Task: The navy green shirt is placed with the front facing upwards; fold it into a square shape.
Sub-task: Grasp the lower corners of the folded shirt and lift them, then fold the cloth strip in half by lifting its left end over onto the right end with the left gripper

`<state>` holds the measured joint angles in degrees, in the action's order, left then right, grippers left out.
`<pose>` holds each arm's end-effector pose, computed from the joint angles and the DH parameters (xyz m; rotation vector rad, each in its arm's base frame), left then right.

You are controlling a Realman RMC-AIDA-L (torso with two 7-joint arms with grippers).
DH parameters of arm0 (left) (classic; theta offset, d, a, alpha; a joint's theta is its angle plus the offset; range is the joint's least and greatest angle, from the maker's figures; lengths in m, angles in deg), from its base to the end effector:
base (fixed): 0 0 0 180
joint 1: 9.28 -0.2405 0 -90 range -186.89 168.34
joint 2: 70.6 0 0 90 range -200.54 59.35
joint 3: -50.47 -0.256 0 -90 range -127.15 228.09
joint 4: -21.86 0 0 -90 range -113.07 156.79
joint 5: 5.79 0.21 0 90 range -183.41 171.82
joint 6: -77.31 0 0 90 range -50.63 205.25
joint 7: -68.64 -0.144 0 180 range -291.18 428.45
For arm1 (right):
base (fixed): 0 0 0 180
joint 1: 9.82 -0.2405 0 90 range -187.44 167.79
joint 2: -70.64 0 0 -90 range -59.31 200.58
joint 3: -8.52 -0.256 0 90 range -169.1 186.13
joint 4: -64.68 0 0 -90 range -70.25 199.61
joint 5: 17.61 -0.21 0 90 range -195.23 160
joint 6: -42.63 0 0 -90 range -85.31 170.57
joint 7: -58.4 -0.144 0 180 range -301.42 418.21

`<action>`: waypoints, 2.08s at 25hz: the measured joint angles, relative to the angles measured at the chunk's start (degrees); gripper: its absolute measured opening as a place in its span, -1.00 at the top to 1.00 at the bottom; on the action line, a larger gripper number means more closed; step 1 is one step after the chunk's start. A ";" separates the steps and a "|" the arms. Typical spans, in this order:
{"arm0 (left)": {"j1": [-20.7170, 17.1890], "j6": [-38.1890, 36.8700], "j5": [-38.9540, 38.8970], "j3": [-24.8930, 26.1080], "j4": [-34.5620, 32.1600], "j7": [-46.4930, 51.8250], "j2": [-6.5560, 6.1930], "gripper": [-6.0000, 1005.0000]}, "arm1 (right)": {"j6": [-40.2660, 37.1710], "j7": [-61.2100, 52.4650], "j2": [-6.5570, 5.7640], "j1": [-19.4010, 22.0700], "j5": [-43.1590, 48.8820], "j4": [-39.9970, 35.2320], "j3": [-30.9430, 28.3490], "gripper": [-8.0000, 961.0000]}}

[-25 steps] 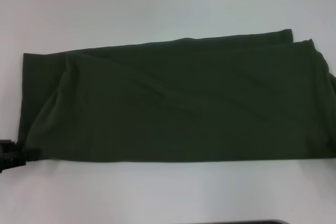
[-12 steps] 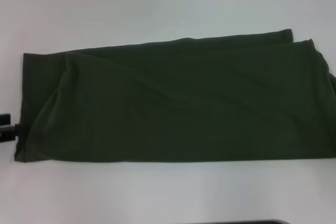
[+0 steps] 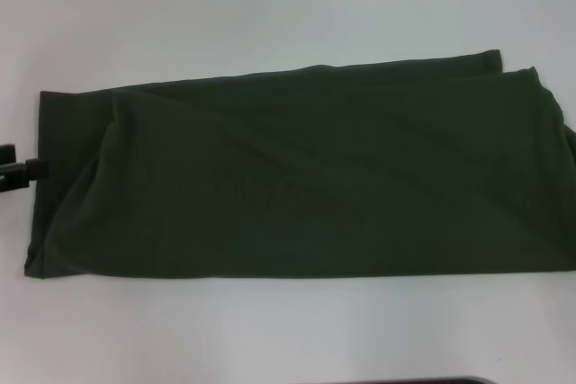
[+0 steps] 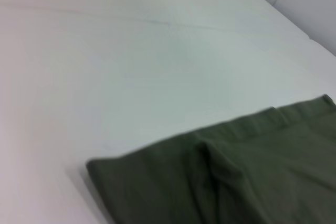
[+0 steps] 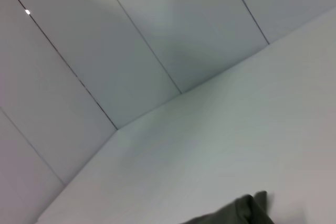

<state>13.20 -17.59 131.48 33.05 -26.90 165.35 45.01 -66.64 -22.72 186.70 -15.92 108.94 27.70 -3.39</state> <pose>-0.3619 0.2759 0.0811 -2.3859 -1.2221 -0.4032 0.4015 0.1435 0.0989 -1.8762 1.1728 0.9882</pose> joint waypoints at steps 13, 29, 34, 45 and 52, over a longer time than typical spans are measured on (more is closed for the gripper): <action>3.21 6.81 0.29 -0.73 1.10 2.19 2.10 -0.48 | 2.55 -1.03 1.20 -10.05 0.62 0.51 6.26 -0.91; 3.12 8.45 4.35 -2.02 2.66 5.27 1.05 -0.47 | 4.51 -3.78 1.29 -14.32 0.53 0.66 9.69 -0.91; 4.04 9.77 5.28 -2.37 4.85 6.24 0.29 -0.47 | 4.51 -3.78 1.28 -14.22 0.49 0.69 9.72 -0.91; 5.03 13.01 5.29 -6.50 6.12 9.54 -0.38 -0.47 | 4.51 -3.78 1.27 -13.69 0.27 0.69 9.72 -0.91; 5.58 13.18 5.30 -8.01 7.76 10.00 -1.16 -0.47 | 4.50 -3.78 1.27 -13.67 0.26 0.69 9.72 -0.91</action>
<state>18.78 -4.41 136.79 25.04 -19.14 175.34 43.85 -62.14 -26.51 187.96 -29.60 109.21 28.39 6.32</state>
